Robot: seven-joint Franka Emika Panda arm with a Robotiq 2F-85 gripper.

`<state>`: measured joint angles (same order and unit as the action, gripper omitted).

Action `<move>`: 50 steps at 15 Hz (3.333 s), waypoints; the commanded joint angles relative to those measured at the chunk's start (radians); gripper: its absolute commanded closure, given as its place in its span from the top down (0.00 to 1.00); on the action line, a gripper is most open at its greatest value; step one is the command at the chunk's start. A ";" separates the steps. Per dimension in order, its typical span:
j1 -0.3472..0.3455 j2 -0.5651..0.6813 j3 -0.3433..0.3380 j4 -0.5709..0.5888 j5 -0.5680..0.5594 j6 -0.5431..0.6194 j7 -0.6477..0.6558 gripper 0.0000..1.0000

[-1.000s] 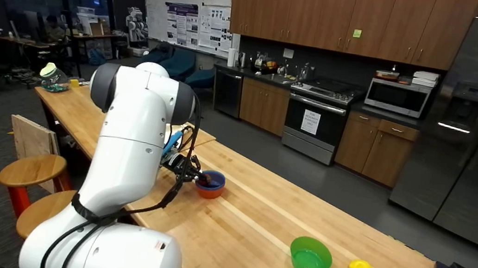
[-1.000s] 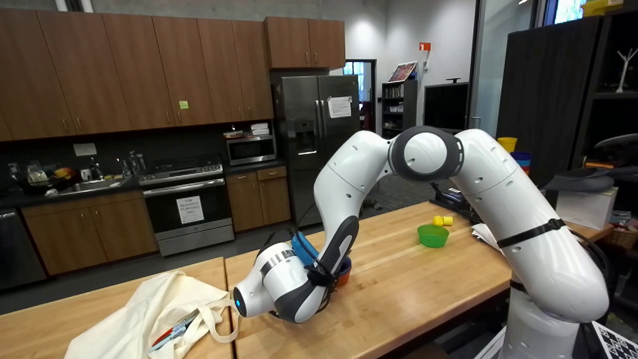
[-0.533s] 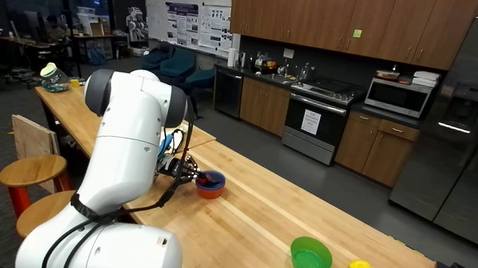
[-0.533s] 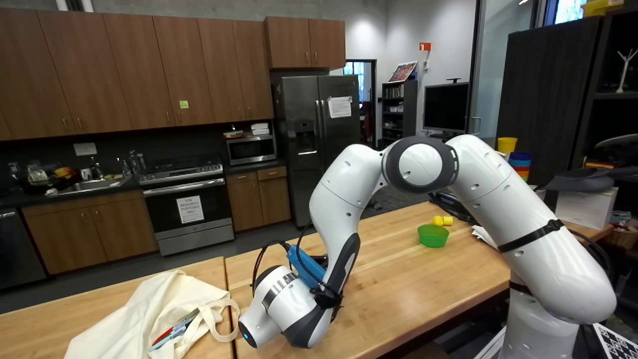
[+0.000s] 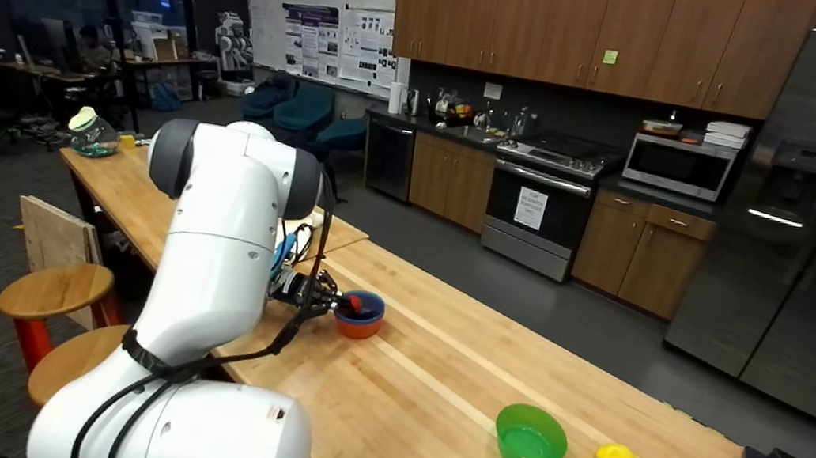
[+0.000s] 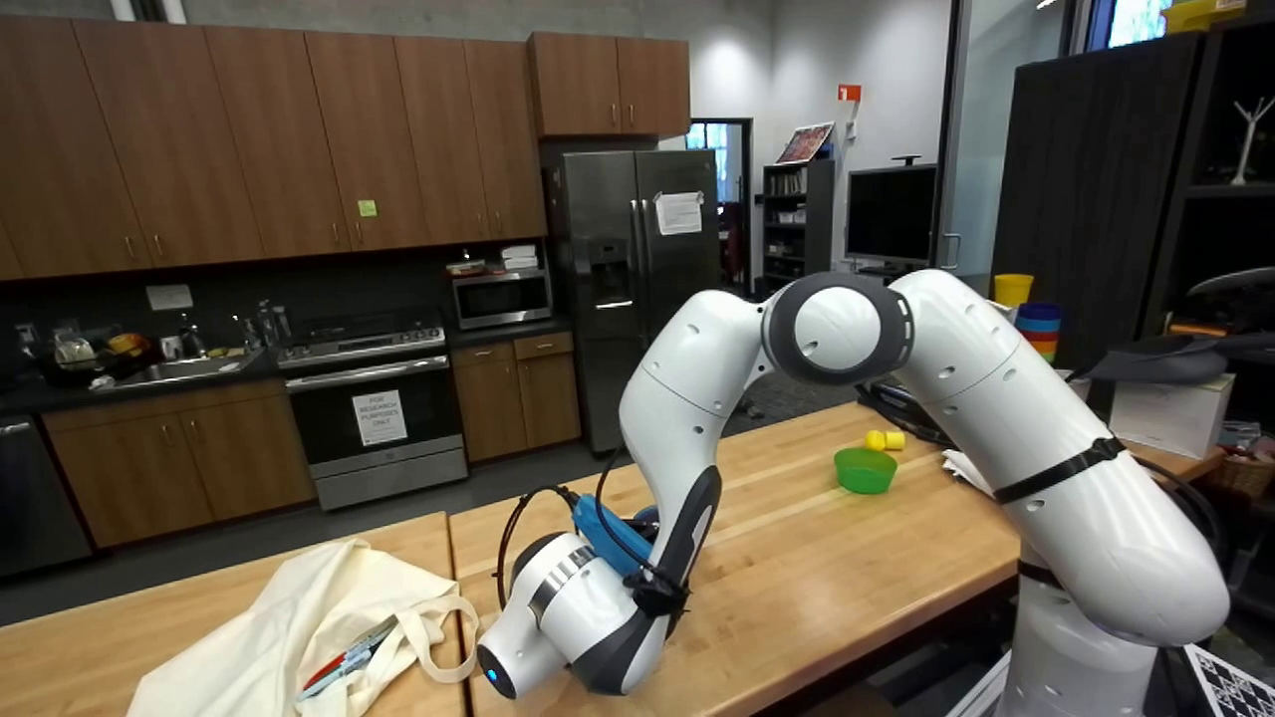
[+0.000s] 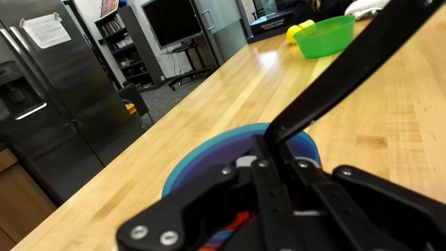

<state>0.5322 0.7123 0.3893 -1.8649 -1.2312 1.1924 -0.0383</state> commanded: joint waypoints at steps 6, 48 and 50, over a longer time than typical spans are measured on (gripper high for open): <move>-0.061 -0.076 0.031 -0.052 0.020 0.135 -0.006 0.02; -0.199 -0.238 -0.019 -0.112 0.216 0.548 -0.156 0.02; -0.200 -0.239 -0.019 -0.112 0.218 0.551 -0.162 0.02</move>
<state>0.3482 0.4609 0.3828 -1.9533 -1.0508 1.6595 -0.1683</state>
